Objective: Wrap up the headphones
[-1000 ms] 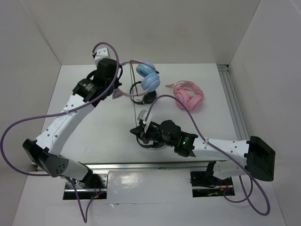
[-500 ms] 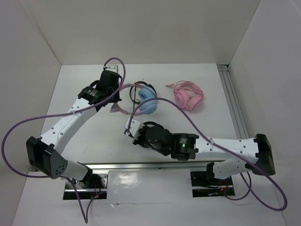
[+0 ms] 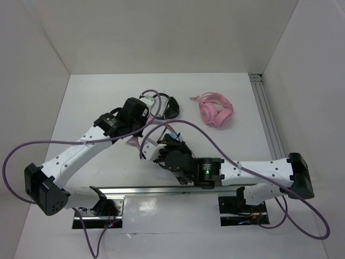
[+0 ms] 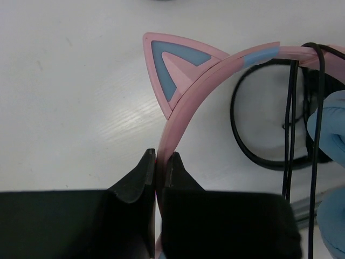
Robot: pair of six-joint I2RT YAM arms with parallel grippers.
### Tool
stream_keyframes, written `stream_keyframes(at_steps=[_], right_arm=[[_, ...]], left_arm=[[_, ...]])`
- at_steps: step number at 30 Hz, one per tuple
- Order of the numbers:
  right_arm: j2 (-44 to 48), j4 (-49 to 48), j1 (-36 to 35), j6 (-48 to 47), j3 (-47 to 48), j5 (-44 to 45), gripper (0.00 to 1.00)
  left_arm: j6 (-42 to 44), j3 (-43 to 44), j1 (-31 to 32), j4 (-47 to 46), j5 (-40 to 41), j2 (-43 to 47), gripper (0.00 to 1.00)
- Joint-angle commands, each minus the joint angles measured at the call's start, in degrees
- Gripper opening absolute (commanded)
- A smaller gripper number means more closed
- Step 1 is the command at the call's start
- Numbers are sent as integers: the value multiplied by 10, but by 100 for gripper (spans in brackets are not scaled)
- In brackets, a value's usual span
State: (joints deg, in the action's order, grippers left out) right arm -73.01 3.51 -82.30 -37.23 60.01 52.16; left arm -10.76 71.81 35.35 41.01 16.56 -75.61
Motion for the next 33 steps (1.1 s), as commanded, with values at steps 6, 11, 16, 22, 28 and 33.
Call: stream_keyframes(at_steps=[6, 11, 16, 22, 28, 33], right_arm=[[13, -130, 97, -78, -26, 15, 2], [13, -130, 146, -54, -31, -27, 2], [8, -135, 202, -36, -31, -56, 5], [-3, -126, 273, 16, -30, -127, 15], [-15, -106, 319, 45, -17, -173, 17], [-33, -101, 352, 63, -17, -186, 29]], left_arm=[[91, -34, 58, -13, -96, 84, 0], [101, -34, 63, 1, -122, 119, 0], [108, -40, 68, 8, -122, 137, 0], [108, -40, 68, 8, -122, 131, 0], [102, -34, 62, 3, -105, 108, 0], [107, -28, 38, -8, -138, 115, 0]])
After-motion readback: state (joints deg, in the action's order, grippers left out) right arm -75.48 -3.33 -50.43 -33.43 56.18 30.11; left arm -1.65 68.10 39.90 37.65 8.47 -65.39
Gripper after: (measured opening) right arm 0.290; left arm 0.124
